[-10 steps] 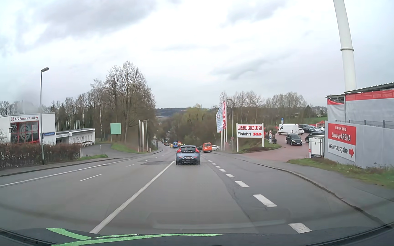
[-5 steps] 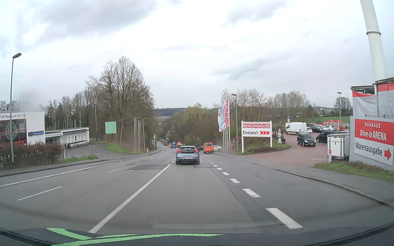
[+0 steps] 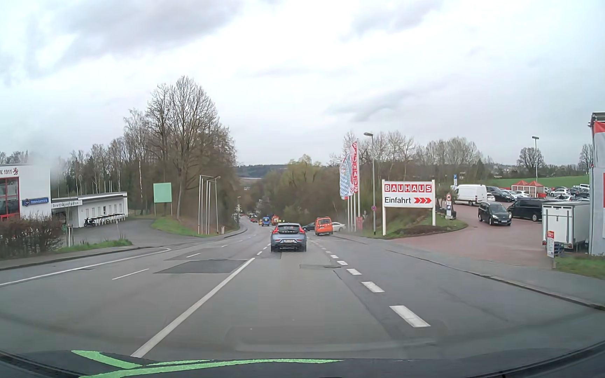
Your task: Follow the waypoints while adhering to traffic rules and regulations
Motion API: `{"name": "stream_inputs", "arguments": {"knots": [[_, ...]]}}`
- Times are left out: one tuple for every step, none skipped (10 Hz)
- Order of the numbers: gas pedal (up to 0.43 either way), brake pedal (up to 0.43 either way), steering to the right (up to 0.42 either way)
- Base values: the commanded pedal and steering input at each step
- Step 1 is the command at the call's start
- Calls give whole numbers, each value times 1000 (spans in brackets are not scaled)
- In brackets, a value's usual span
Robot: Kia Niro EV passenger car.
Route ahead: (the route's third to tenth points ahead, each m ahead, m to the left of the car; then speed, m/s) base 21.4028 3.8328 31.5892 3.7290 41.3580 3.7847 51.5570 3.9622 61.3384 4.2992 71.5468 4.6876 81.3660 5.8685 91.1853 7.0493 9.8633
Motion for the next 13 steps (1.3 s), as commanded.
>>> {"name": "stream_inputs", "arguments": {"knots": [[0,24,-7],[0,24,-7],[0,30,-7],[0,30,-7],[0,30,-7],[0,43,-7],[0,49,-7],[0,55,-7],[0,61,-7],[0,61,-7],[0,61,-7],[0,67,-7],[0,67,-6]]}}
